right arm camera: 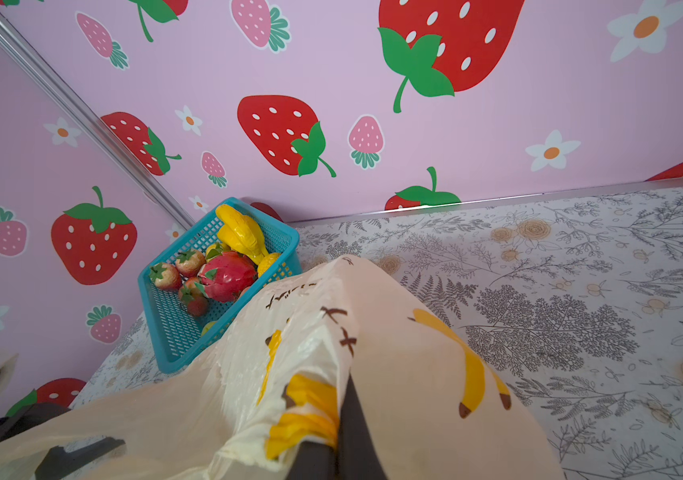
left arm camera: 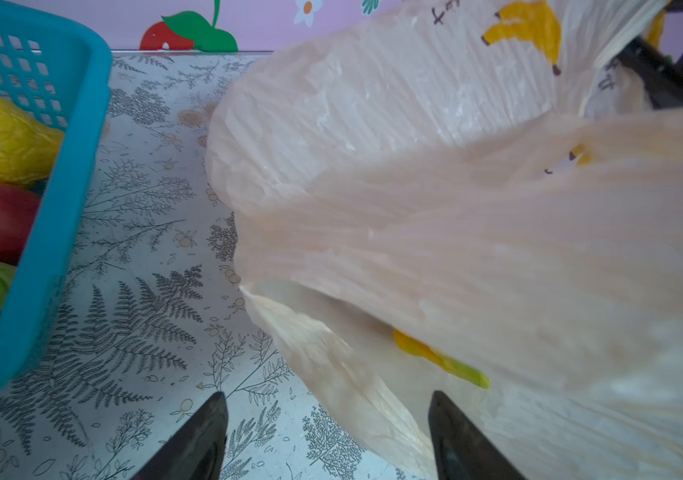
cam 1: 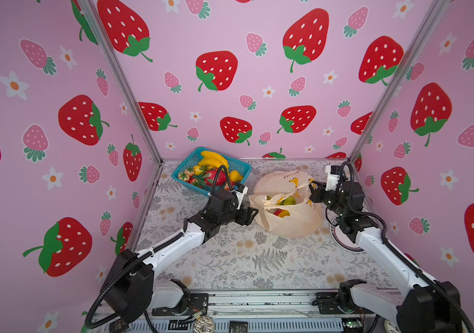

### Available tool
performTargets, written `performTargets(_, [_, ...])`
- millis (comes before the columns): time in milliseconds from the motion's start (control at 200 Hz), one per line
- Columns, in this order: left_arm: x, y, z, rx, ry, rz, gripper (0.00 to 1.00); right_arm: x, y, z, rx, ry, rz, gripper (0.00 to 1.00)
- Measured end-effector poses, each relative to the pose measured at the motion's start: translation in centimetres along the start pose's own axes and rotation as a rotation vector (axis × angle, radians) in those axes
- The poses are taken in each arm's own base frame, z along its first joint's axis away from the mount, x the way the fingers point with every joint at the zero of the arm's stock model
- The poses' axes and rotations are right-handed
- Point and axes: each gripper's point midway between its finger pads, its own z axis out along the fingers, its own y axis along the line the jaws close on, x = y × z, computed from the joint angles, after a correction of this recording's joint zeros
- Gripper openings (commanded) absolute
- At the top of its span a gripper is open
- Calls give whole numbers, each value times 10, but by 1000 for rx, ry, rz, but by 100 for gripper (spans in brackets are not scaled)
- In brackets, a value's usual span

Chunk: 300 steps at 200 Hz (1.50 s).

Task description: Place the fake fruits into the plastic bag and tie a complex knot

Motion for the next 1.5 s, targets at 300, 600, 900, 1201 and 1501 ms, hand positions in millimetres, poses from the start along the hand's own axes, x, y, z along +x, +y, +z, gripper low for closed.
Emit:
performTargets(300, [-11,-4,-2,-28,-30,202,79,0,0,0,-2,2,1,0])
performTargets(600, [-53,-36,-8,-7,-103,479,79,2,0,1,-1,6,1,0])
performTargets(900, [-69,-76,10,111,-84,655,69,5,-3,4,3,18,5,0])
performTargets(1201, [-71,-101,21,200,-65,696,30,11,-7,11,15,49,13,0])
performTargets(1501, [-93,-119,-20,249,-167,525,0,7,1,45,-20,95,69,0])
